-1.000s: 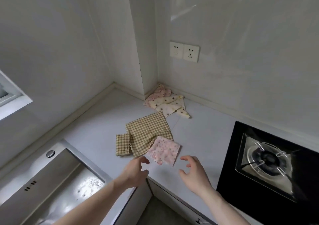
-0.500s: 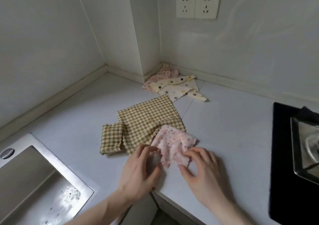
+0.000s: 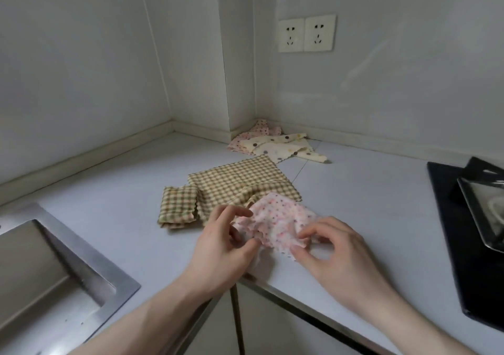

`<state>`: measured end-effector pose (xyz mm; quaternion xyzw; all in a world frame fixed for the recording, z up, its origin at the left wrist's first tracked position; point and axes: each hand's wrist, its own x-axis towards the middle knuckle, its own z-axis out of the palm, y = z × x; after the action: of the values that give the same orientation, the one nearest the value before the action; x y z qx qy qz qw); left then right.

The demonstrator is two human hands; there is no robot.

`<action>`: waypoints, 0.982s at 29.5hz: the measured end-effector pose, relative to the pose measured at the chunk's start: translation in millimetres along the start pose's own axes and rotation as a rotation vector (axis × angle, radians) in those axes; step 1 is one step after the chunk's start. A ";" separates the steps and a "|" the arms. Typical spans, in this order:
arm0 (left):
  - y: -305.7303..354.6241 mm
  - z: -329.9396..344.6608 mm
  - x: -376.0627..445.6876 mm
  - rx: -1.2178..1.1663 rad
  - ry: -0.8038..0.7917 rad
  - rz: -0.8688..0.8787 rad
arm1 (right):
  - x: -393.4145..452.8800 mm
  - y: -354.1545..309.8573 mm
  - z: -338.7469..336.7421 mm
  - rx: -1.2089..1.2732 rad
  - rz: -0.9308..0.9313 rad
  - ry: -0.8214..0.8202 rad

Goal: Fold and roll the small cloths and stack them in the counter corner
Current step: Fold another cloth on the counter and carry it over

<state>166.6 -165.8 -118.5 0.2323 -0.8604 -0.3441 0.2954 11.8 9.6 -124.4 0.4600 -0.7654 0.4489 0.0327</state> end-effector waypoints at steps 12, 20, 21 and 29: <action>-0.4 -4.0 -2.3 0.029 -0.006 0.093 | -11.8 -10.0 0.8 -0.284 0.055 0.066; 2.3 -3.9 -1.5 0.076 -0.092 0.070 | -29.6 -26.9 0.6 -0.318 0.134 -0.008; 3.1 -3.9 -1.5 0.103 -0.107 0.075 | -31.8 -28.6 -0.5 -0.303 0.135 0.001; 2.6 -5.0 -5.3 0.137 -0.068 0.136 | -40.5 -30.9 -1.5 -0.223 0.168 0.137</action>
<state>173.2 -163.3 -115.5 0.1814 -0.9053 -0.2713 0.2720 57.2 32.7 -122.0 0.3560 -0.8423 0.3926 0.0983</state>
